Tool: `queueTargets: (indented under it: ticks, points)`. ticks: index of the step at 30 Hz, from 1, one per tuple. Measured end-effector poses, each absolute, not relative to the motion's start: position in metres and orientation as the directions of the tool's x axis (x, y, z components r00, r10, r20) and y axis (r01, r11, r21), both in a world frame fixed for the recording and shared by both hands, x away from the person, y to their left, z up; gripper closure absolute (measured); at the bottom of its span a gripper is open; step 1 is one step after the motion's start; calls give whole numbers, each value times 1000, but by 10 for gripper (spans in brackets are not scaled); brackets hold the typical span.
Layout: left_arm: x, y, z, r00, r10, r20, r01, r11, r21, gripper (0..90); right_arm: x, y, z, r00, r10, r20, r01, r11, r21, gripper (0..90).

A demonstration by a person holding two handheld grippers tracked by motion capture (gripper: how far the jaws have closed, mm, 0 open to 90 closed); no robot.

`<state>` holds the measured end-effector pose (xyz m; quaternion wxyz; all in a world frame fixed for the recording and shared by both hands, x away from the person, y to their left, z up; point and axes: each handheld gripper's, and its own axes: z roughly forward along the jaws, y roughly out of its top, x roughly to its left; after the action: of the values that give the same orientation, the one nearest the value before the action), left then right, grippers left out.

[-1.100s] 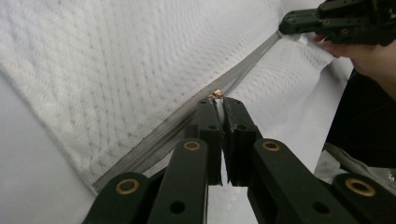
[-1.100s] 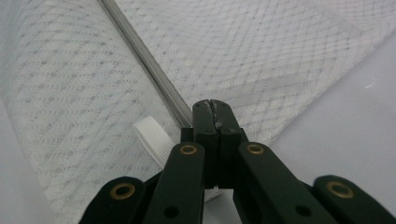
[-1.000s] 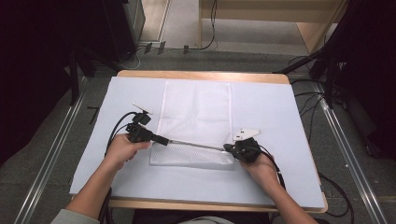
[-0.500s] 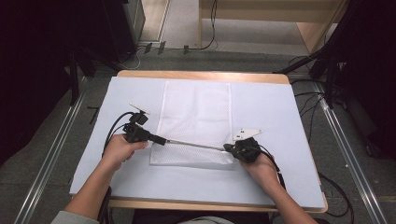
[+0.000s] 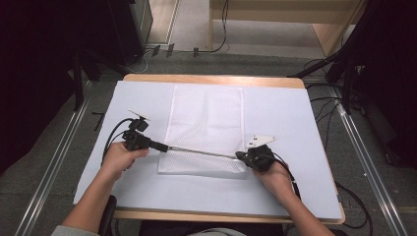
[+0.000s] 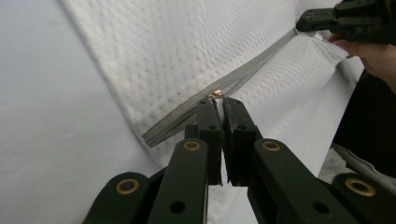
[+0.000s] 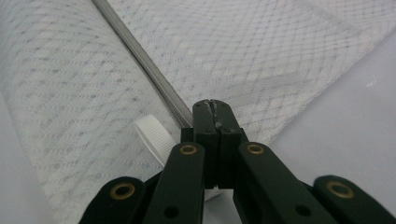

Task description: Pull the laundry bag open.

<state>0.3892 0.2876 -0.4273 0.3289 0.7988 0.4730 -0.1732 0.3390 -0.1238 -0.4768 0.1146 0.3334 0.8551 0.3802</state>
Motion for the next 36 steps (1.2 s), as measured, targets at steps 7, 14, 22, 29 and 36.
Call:
queueTargets:
  ticks: [7,14,22,29,36]
  points:
    - [387,292,-428,484,649,-587,874,-323,363,882,340,-124,-477,-756,652,60,481,492,726,900]
    - [387,307,-429,454,676,-580,888,-291,357,882,340,-124,-476,-755,652,66,486,490,723,900]
    - [385,319,-430,430,688,-584,898,-258,357,882,341,-124,-477,-749,658,78,497,481,722,900]
    - [384,320,-430,422,708,-567,901,-254,352,882,341,-124,-477,-749,658,78,497,481,722,900]
    - [384,321,-429,425,712,-559,898,-255,357,882,341,-125,-477,-752,655,77,494,482,723,900]
